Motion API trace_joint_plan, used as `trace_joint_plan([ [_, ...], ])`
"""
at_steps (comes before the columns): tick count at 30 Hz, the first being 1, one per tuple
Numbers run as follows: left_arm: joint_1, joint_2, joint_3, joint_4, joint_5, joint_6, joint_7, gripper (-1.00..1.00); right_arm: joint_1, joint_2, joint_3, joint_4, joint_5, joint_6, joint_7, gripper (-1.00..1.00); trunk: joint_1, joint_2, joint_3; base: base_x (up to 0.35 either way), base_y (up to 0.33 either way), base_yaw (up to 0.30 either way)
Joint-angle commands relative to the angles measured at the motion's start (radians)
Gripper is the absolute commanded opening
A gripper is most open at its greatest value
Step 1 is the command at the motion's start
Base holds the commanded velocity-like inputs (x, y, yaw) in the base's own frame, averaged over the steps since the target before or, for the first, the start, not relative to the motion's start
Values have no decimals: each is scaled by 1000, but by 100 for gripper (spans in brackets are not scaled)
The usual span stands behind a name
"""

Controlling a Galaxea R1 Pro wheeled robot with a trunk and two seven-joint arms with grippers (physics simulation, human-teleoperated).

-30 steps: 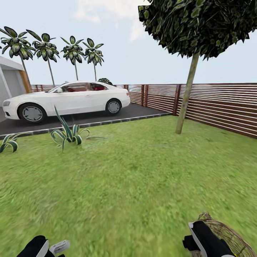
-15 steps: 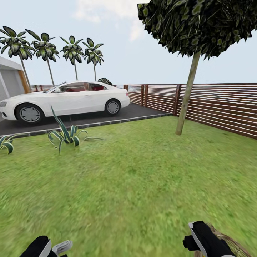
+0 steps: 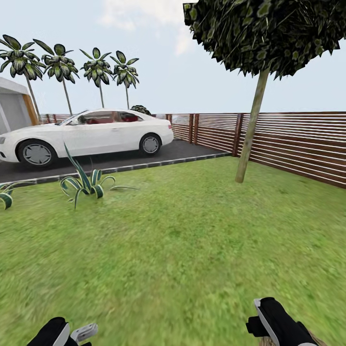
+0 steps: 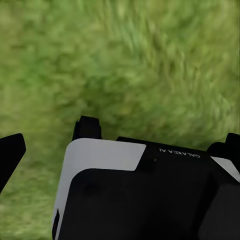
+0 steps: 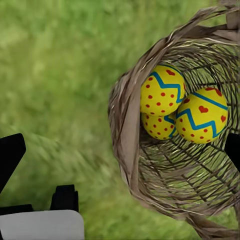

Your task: Take the three Easter eggs out of the wicker basket on the lawn in the garden, then place them on the lawn next to a single tree (choose any tree) so that all three eggs are next to the same tree and none are left in the basket.

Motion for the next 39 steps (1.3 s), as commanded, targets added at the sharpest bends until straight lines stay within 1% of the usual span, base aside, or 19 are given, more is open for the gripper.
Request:
trace_joint_plan([
  [1, -1, 0, 4, -1, -3, 5, -5, 100, 0, 0, 0, -1, 9, 5, 4, 100, 4, -8, -4, 4, -3, 0],
  [14, 0, 1, 11, 0, 0, 7, -5, 100, 0, 1, 0, 0, 9, 5, 6, 100, 54, -99, -45, 0, 0, 0],
  [18, 0, 1, 14, 0, 1, 7, -5, 100, 0, -2, -1, 0, 9, 5, 7, 100, 69, -127, -58, 0, 0, 0],
  [39, 0, 0, 11, 1, 2, 7, -5, 100, 0, -7, -2, 0, 8, 5, 9, 100, 149, -274, -123, 0, 0, 0],
])
